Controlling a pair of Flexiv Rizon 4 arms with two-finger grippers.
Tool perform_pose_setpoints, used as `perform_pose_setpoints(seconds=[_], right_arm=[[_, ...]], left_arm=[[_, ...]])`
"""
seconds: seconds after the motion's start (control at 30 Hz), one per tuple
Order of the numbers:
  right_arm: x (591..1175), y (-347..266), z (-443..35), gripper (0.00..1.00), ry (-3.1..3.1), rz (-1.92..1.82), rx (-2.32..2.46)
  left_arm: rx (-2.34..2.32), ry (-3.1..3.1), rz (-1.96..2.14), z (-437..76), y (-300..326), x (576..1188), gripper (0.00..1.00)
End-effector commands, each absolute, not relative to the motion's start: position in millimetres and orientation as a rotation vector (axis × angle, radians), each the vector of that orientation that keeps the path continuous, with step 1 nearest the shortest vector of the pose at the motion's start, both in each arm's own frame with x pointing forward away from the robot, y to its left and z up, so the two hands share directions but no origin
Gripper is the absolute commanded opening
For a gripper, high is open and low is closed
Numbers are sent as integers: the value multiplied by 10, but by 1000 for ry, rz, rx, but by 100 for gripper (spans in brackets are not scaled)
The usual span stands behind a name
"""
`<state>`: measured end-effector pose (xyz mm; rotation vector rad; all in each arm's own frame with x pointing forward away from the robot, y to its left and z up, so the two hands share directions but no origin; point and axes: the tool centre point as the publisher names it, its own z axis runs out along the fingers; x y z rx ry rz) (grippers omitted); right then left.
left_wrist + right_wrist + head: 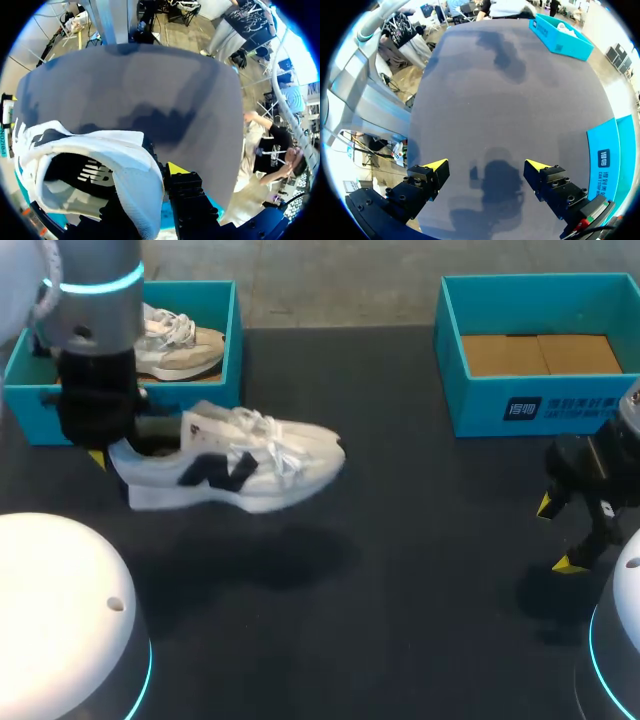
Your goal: Take the shoe out of the shoebox, open the shoe tongue, remove and reinsert the insole, then place the shoe into the shoebox
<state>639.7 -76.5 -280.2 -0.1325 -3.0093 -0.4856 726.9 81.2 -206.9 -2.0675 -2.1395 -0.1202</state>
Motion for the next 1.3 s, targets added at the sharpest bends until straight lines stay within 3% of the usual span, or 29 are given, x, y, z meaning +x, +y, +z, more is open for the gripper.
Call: perform_pose_setpoints(seconds=[0.03, 0.63, 1.3], right_arm=[[6387, -762, -2810, 100, -3012, -482, -135], [6387, -762, -2810, 100, -3012, -482, -135], [6387, -762, -2810, 100, -3012, -482, -135]], left_arm=[[-2063, -2132, -128, -2281, 564, 7079, 0], [-2115, -2079, -69, -3032, -128, 6580, 0], [-2255, -2050, -83, -3590, -494, 6526, 0]])
